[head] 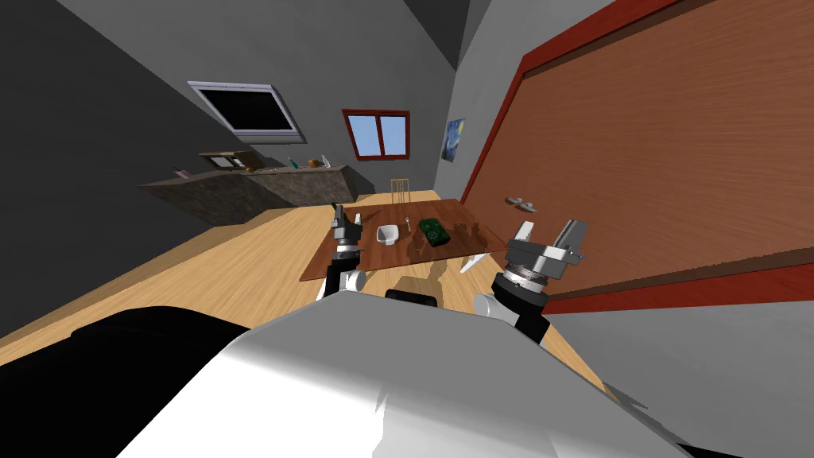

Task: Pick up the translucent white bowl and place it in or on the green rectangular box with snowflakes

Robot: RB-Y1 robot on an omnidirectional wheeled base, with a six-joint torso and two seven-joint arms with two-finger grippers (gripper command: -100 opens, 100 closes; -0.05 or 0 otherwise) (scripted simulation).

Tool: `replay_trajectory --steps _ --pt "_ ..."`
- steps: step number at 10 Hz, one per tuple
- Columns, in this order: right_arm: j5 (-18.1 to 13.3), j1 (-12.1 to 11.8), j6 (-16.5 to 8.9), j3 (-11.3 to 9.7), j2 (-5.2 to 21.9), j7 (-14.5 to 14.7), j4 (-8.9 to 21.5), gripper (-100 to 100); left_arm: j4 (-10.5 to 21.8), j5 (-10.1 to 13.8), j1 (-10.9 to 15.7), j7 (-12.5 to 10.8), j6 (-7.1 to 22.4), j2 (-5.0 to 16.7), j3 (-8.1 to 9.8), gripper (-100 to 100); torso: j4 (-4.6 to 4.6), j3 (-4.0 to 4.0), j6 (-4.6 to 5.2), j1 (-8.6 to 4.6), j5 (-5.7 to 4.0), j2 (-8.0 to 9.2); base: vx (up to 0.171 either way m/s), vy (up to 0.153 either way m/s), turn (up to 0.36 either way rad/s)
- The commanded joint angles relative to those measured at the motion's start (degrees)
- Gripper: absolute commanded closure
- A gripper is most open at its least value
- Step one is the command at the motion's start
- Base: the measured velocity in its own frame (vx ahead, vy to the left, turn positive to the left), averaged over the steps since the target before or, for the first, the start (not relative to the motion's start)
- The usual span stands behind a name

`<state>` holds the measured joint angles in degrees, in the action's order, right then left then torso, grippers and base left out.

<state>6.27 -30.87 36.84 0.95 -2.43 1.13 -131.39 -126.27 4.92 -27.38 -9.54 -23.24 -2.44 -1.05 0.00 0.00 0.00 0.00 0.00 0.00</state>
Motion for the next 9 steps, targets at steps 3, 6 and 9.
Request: replay_trajectory --steps 3,6,9 --pt "0.0 0.0 0.0 0.0 0.0 0.0 0.0 0 0.8 -0.2 1.0 -0.5 2.8 4.2 1.01 -100 0.02 0.05 0.00 0.00 0.00 0.08 -0.026 -0.005 -0.024" --pt "0.0 0.0 0.0 0.0 0.0 0.0 0.0 0 2.1 -0.6 2.7 -1.4 7.5 7.7 2.71 -100 0.05 0.14 0.01 0.00 0.00 0.24 -0.061 -0.008 -0.047" --pt "0.0 0.0 0.0 0.0 0.0 0.0 0.0 0 3.2 -1.0 4.1 -2.2 11.8 9.5 4.20 -100 0.06 0.14 0.00 -0.02 -0.01 0.24 -0.061 -0.010 -0.036"
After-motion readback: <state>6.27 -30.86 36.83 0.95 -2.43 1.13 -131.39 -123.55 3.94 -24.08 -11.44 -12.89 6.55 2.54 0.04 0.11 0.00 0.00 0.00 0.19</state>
